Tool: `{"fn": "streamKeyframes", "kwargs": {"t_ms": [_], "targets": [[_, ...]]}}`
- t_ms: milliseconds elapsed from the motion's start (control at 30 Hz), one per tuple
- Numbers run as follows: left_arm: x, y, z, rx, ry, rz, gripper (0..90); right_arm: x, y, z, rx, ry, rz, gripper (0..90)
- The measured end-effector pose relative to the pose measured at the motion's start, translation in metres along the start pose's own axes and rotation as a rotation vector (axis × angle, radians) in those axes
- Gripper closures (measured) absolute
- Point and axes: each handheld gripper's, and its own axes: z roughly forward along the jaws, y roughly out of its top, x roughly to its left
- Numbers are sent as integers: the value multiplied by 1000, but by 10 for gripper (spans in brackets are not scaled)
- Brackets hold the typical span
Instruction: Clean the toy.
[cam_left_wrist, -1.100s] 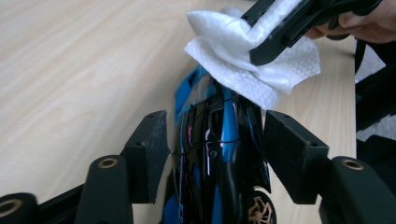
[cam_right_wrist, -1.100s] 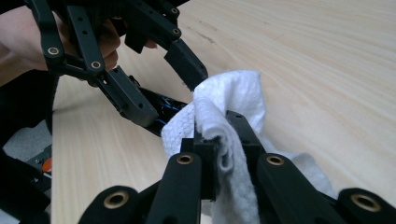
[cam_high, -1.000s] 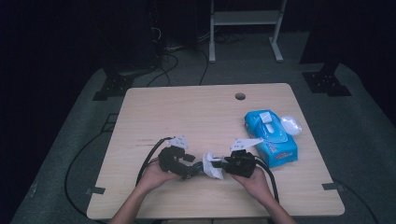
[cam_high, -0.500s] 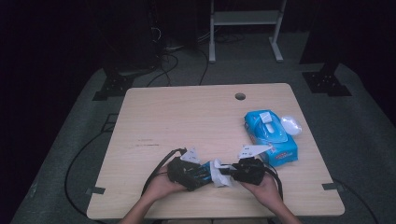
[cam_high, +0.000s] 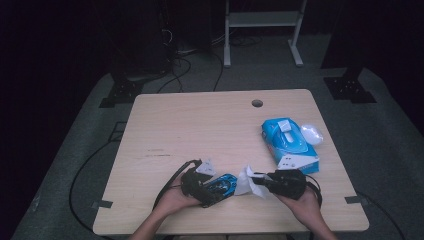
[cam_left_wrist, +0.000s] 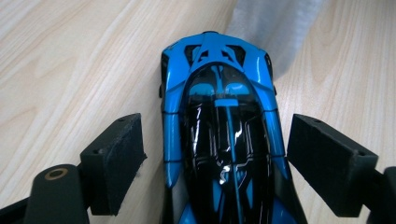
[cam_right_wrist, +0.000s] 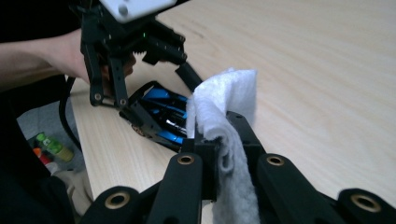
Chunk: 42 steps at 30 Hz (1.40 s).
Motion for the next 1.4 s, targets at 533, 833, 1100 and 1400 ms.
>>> {"fn": "streamKeyframes", "kwargs": {"t_ms": [533,833,1100,1400], "targets": [[-2,3,14,58,36,34,164,-13,1,-20,-136,-2,71,836],[-5,4,21,88,49,57,164,-21,-7,-13,-80,-60,73,834],[-7,7,22,72,45,79,242,-37,-13,-18,-49,-133,97,831],[-7,6,20,62,44,90,258,-41,-24,-10,-2,-134,114,826]]}}
